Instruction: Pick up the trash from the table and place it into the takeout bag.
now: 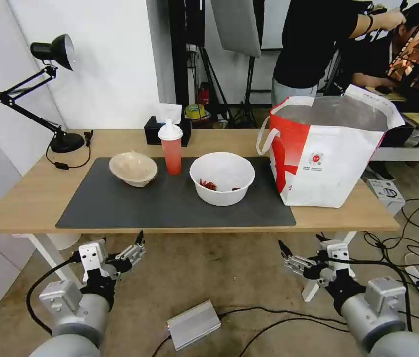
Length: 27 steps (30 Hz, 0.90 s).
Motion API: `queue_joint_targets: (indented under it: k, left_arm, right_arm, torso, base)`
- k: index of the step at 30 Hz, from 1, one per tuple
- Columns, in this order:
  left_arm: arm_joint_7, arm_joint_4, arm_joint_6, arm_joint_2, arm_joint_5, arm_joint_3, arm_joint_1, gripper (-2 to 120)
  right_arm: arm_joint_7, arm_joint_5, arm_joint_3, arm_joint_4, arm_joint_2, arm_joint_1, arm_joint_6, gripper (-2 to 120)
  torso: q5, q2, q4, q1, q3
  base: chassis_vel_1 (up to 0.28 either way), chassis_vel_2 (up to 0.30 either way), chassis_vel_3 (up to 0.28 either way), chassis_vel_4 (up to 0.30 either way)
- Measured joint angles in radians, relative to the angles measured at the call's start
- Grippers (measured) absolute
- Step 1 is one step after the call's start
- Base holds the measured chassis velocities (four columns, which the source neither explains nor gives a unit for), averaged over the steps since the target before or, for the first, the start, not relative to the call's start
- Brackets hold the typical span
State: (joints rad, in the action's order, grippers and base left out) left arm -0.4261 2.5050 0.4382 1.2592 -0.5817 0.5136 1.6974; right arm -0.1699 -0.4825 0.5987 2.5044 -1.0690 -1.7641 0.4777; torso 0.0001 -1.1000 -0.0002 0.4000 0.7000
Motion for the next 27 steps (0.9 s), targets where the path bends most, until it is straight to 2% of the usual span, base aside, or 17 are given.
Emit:
queue_joint_targets:
  k: [6,7,9,12,18,27]
  left_arm:
    - [0.013,0.000,-0.022,0.003,0.010,-0.001,0.001,100]
    - [0.014,-0.001,-0.023,0.005,0.012,-0.002,0.001,100]
    - [0.016,-0.002,-0.023,0.007,0.014,-0.003,0.002,100]
    - [0.018,-0.002,-0.025,0.007,0.016,-0.003,0.002,100]
    - [0.020,-0.003,-0.027,0.010,0.017,-0.001,0.000,100]
    - [0.024,-0.004,-0.028,0.017,0.020,-0.001,0.001,100]
  right_arm:
    - [0.027,-0.002,-0.002,-0.001,0.004,0.000,-0.102,100]
    - [0.044,-0.007,-0.003,-0.002,0.011,0.006,-0.162,100]
    - [0.058,-0.027,-0.003,-0.002,0.024,0.020,-0.218,100]
    - [0.073,-0.057,0.002,-0.002,0.041,0.039,-0.266,100]
    - [0.099,-0.123,0.016,-0.003,0.096,0.078,-0.342,100]
    - [0.142,-0.205,0.020,-0.015,0.203,0.171,-0.390,100]
  torso:
    - [0.0000,0.000,0.0001,0.000,0.000]
    - [-0.0001,0.000,0.0002,0.000,0.000]
    - [-0.0001,0.000,0.0002,0.000,0.000]
    - [0.0000,0.000,0.0003,0.000,0.000]
    - [-0.0001,0.000,0.0002,0.000,0.000]
    - [0.0000,0.000,0.0002,0.000,0.000]
  base:
    - [0.000,0.000,0.000,0.000]
    - [0.000,0.000,0.000,0.000]
    - [0.000,0.000,0.000,0.000]
    - [0.000,0.000,0.000,0.000]
    - [0.000,0.000,0.000,0.000]
    - [0.000,0.000,0.000,0.000]
